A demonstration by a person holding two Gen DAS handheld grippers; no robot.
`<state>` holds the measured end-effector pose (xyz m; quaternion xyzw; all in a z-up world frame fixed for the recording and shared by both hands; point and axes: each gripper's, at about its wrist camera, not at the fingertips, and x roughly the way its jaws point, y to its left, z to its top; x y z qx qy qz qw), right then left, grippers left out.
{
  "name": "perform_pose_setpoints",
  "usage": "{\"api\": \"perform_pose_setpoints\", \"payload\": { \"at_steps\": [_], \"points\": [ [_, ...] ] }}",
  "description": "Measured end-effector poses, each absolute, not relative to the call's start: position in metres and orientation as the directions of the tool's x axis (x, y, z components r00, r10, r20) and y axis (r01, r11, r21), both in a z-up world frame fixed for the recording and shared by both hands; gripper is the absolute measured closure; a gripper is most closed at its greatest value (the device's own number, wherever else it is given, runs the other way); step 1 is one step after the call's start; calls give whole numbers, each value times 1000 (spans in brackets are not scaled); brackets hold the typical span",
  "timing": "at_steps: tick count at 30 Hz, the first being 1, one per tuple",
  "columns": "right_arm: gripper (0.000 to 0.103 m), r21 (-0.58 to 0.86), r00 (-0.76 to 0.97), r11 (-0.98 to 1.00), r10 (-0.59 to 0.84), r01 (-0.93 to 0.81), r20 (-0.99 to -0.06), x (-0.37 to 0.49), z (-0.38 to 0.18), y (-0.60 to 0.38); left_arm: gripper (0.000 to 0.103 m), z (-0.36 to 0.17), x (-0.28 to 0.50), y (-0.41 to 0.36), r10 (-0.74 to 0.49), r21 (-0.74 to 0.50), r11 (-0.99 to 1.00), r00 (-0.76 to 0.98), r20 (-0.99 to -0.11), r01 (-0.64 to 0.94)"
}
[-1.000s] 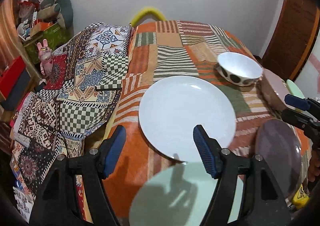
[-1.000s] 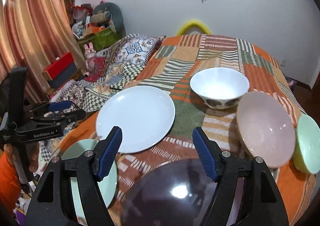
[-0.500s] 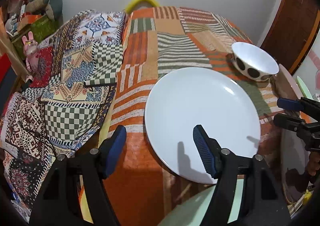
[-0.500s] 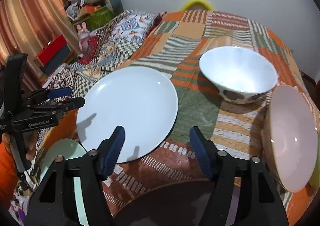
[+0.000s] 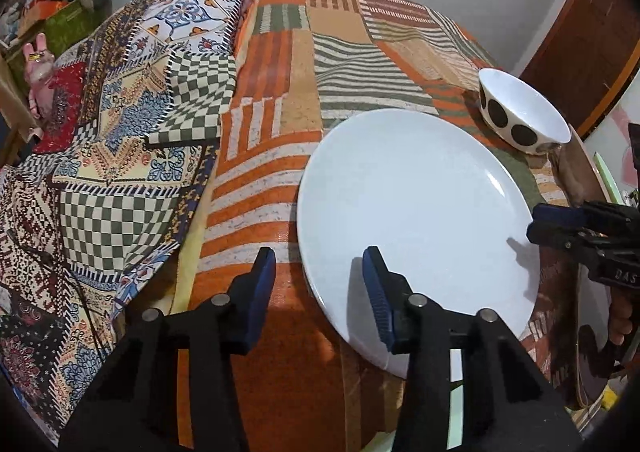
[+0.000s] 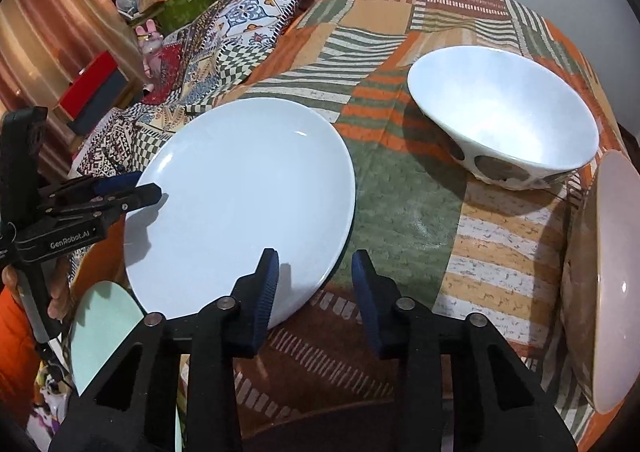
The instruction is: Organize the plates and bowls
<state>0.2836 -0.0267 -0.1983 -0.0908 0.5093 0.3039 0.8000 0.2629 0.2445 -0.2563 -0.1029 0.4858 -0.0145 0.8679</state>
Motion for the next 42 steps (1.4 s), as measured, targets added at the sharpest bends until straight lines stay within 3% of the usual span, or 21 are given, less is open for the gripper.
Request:
{"api": "perform_pose_setpoints", "payload": {
  "at_steps": [5,9,20,42],
  "points": [
    [71,149,272,807,357,-572,-894,290,-206,-23,60,-261,269,247,-154,-227,971,519,-841,-78],
    [72,148,260,805,351,-575,-899,293,-206,-19,69,-262,272,244,-199,-258,965,512,-835,-46],
    [79,135,240,797,332,-588,-912,298,-208,-13,70,-258,266,238,-171,-227,973,517,-839,-46],
    [85,199,349,778,474,-596,-808,286,-162,-25,71,-206,253,240,-133,-229,971,621,-772,-76]
  ]
}}
